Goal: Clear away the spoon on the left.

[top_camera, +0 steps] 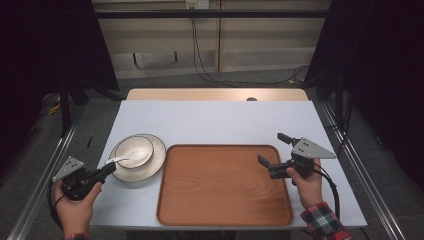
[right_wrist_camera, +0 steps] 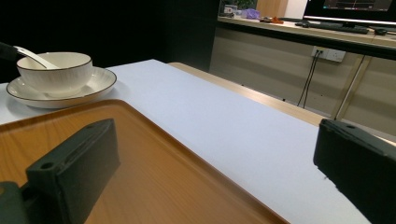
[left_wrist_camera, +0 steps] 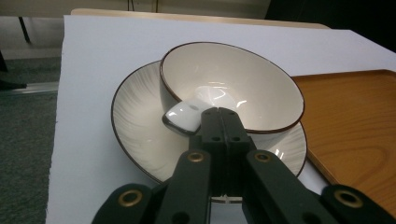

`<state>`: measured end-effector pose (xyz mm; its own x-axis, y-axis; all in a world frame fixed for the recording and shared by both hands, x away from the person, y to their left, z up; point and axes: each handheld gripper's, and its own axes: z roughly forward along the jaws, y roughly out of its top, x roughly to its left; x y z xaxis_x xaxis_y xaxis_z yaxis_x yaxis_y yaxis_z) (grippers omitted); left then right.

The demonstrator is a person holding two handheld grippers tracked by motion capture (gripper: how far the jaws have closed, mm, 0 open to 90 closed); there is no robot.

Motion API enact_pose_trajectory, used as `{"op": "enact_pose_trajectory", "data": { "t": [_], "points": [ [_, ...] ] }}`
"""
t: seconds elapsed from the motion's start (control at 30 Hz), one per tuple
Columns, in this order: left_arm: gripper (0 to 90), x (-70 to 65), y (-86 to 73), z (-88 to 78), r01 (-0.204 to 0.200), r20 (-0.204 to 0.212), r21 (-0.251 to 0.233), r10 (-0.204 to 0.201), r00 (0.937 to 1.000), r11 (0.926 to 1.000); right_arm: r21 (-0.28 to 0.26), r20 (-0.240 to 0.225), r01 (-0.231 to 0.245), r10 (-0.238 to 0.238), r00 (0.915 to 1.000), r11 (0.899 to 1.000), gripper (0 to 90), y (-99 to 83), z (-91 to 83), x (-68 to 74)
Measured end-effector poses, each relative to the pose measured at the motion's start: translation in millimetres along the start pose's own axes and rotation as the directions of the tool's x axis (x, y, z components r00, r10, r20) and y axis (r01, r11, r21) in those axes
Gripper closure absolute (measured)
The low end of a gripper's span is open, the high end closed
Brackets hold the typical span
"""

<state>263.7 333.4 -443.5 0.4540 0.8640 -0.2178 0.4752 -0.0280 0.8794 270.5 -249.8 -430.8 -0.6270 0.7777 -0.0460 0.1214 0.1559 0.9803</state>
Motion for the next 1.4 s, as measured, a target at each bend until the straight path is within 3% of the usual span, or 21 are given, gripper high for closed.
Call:
{"op": "enact_pose_trajectory", "data": {
  "t": [0.33,0.57,0.63,0.77,0.97,1.03,1.33,1.4],
  "points": [
    [87.6,9.2,0.8,6.2,0.025,-0.05,-0.041,-0.028,0.9983,0.9989,0.004,0.0,-0.003,0.003,1.0,1.0,0.2,-0.5,1.0,-0.5],
    [68.8,9.8,2.5,9.6,0.052,-0.078,-0.055,-0.056,0.9954,0.9971,0.006,0.003,-0.004,0.004,1.0,1.0,0.2,-0.6,1.0,-1.0],
    [64.7,10.3,1.9,9.0,0.083,-0.065,-0.074,-0.087,0.9941,0.9938,0.005,0.0,-0.003,0.003,1.0,1.0,0.2,-0.6,1.0,-0.7],
    [55.9,7.7,0.4,4.0,0.132,-0.085,-0.075,-0.139,0.9867,0.9884,0.004,0.004,0.003,-0.003,1.0,1.0,0.2,-0.3,0.7,0.0],
    [48.7,3.5,1.6,3.5,0.142,-0.104,-0.066,-0.148,0.9834,0.9876,0.007,0.004,0.006,-0.006,1.0,1.0,0.2,-0.1,0.4,0.5],
    [47.4,4.9,0.8,4.7,0.151,-0.098,-0.054,-0.156,0.9828,0.987,0.006,0.001,0.006,-0.006,1.0,1.0,0.3,-0.2,0.7,0.7],
    [40.7,13.0,3.6,15.2,0.175,-0.121,-0.08,-0.184,0.9754,0.9812,0.016,0.004,0.015,-0.015,0.9999,1.0,0.4,-0.9,0.3,2.5],
    [40.1,12.8,4.1,19.1,0.178,-0.113,-0.073,-0.185,0.9762,0.9814,0.017,0.004,0.02,-0.02,0.9998,1.0,0.3,-0.7,-0.6,3.3]
  ]
}}
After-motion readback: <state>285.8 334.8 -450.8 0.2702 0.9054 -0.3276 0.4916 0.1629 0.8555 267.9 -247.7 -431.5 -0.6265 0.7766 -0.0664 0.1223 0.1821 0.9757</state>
